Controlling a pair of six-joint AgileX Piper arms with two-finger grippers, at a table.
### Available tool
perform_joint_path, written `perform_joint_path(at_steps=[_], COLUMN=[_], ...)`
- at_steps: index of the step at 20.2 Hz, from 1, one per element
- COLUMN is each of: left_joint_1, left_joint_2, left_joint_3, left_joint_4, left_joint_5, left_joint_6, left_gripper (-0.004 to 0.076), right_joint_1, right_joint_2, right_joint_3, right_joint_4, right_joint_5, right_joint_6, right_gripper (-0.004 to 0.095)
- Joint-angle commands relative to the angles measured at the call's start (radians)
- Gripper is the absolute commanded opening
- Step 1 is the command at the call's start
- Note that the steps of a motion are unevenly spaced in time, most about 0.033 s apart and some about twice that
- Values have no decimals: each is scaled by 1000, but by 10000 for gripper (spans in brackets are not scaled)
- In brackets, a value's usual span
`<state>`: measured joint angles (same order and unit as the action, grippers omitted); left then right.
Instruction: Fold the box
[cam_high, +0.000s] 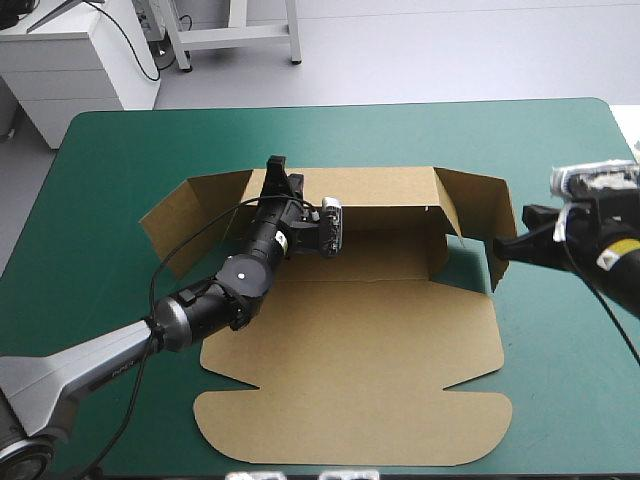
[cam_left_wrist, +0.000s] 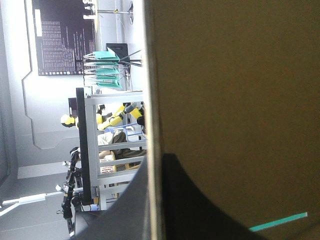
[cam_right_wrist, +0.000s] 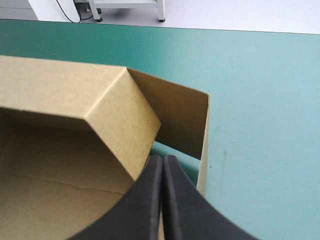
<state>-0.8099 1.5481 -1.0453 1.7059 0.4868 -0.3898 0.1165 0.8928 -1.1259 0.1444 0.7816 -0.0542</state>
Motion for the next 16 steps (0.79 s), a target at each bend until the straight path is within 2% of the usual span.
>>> perform_joint_path(at_steps=[1, 8, 12, 16], left_joint_1=[-2, -2, -2, -2], left_joint_2=[-47, -47, -47, -47], left_joint_3=[-26, -26, -26, -26], left_joint_4=[38, -19, -22, -22], left_joint_5=[51, 84, 84, 84], left_joint_6=[-9, -9, -9, -11], left_gripper=[-8, -8, -8, -8], right_joint_1=[-7, -7, -7, -7], right_joint_2=[192, 682, 874, 922], right_joint_3=[-220, -680, -867, -874], right_joint_4=[-2, -2, 2, 13], right_joint_5=[8, 269, 421, 438], right_joint_6=[-8, 32, 71, 71], right_gripper=[-18, -18, -18, -18])
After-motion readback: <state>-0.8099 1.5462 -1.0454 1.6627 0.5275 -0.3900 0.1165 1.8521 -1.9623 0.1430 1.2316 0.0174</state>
